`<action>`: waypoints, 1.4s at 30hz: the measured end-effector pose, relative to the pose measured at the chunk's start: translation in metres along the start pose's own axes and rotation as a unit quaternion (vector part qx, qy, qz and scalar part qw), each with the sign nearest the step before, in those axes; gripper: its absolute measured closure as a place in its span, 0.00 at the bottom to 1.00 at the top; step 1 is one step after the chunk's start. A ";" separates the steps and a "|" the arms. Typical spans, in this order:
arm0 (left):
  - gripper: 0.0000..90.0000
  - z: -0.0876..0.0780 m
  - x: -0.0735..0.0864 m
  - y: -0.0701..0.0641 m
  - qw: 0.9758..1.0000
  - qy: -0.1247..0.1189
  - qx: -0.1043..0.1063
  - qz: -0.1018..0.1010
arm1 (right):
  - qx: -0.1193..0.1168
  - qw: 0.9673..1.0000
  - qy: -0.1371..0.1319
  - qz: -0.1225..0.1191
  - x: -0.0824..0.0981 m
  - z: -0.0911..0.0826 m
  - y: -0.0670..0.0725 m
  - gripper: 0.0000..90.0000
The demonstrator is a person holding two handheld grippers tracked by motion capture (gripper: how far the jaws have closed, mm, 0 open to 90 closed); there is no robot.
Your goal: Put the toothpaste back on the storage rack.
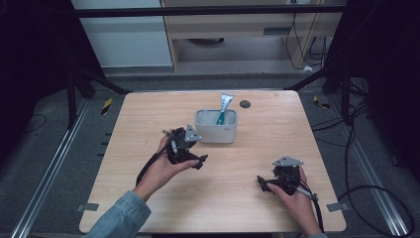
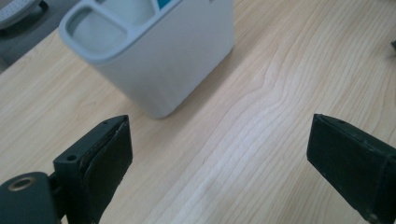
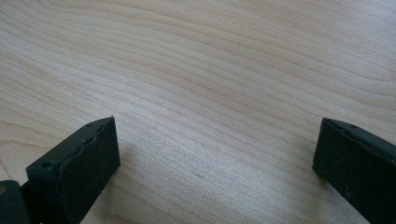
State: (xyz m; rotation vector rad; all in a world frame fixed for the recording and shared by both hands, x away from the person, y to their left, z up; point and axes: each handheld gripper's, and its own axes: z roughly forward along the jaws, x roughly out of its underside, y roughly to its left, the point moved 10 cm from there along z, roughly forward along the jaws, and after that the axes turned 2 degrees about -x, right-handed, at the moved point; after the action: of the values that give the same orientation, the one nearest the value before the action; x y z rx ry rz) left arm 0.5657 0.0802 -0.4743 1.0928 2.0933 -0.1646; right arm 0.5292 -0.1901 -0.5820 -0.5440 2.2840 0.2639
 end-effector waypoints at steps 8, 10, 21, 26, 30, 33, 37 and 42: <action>0.07 -0.005 0.042 0.016 0.999 0.016 -0.010 -0.031 | 0.000 1.000 0.000 0.000 0.000 0.000 0.000 0.01; 0.07 -0.007 0.051 0.021 0.999 0.022 -0.015 -0.037 | 0.000 1.000 0.000 0.001 0.000 0.000 0.000 0.01; 0.08 -0.013 0.102 0.057 0.994 0.042 -0.038 -0.094 | 0.000 1.000 0.000 0.001 0.000 0.000 0.000 0.01; 0.08 -0.014 0.122 0.068 0.992 0.053 -0.047 -0.109 | 0.000 1.000 0.000 0.001 0.000 0.000 0.000 0.01; 0.07 -0.014 0.137 0.074 0.990 0.064 -0.046 -0.114 | 0.000 1.000 0.000 0.001 0.000 0.000 0.000 0.01; 0.07 -0.012 0.148 0.079 0.989 0.071 -0.046 -0.124 | 0.001 1.000 0.000 0.001 0.000 0.000 0.000 0.01; 0.07 -0.010 0.160 0.085 0.986 0.079 -0.053 -0.140 | 0.001 1.000 0.000 0.001 0.000 0.000 0.000 0.01; 0.07 -0.008 0.167 0.095 0.983 0.073 -0.061 -0.154 | 0.001 1.000 0.000 0.001 0.000 0.000 0.000 0.01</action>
State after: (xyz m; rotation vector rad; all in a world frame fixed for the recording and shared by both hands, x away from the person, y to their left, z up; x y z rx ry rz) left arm 0.5740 0.2516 -0.5601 0.7218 2.3634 -0.1047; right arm 0.5291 -0.1900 -0.5820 -0.5412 2.2847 0.2628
